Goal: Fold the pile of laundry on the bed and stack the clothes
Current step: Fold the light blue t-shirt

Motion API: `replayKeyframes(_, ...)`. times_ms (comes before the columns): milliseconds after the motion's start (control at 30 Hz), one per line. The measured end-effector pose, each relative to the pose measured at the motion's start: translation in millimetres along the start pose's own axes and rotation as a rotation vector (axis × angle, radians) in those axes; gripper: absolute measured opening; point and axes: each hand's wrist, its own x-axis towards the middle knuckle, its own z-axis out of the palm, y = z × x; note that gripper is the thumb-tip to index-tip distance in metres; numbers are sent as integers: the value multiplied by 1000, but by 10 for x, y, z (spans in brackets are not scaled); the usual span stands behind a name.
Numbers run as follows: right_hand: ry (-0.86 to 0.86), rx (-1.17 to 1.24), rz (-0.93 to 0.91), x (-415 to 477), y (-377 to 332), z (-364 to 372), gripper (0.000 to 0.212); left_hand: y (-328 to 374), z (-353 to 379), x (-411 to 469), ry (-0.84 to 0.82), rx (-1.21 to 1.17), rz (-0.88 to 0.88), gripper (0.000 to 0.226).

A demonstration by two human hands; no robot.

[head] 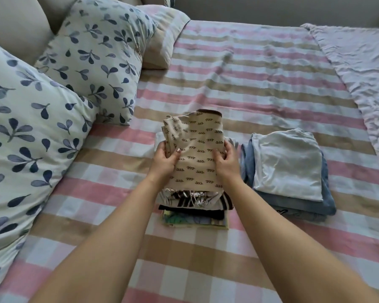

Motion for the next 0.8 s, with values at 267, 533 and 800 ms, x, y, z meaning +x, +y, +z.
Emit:
replayKeyframes(267, 8, -93, 150, 127, 327, 70, 42, -455, 41, 246, 12, 176, -220, 44)
replayKeyframes(533, -73, -622, 246, -381, 424, -126, 36, -497, -41, -164, 102, 659, -173, 53)
replayKeyframes(800, -68, -498, 168, -772, 288, -890, 17, -63, 656, -989, 124, 691, 296, 28)
